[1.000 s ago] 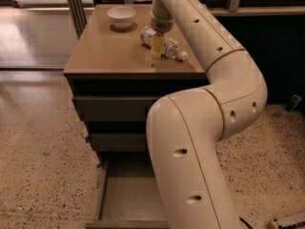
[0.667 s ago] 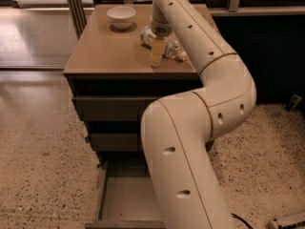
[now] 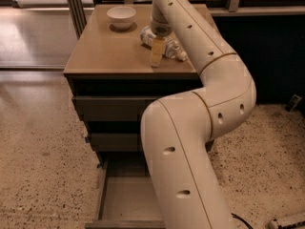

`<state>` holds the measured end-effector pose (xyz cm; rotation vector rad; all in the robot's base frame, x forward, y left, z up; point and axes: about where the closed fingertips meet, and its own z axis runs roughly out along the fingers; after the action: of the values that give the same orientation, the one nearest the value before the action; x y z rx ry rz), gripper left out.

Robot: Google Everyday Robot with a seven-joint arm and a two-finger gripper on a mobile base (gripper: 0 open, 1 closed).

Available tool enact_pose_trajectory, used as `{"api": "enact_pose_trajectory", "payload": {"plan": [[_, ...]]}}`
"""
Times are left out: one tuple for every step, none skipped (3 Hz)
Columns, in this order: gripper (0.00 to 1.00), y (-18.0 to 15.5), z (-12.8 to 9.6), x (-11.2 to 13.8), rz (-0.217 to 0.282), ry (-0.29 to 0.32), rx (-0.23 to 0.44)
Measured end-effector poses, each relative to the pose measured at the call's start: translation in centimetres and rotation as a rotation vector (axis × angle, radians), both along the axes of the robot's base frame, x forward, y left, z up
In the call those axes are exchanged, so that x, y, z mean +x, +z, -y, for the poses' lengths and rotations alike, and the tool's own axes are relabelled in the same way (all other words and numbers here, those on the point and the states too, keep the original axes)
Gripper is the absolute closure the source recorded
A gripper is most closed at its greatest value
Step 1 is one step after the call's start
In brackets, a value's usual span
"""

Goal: Place blue plastic bottle into bottom drawer

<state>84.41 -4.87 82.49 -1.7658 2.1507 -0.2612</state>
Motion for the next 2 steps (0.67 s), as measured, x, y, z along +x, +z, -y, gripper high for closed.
{"api": "enact_pose_trajectory", "payload": {"plan": [[0.42,0.00,0.00,0.00,0.000,0.000,0.000],[0.65,-0.01,0.00,0.00,0.000,0.000,0.000]]}}
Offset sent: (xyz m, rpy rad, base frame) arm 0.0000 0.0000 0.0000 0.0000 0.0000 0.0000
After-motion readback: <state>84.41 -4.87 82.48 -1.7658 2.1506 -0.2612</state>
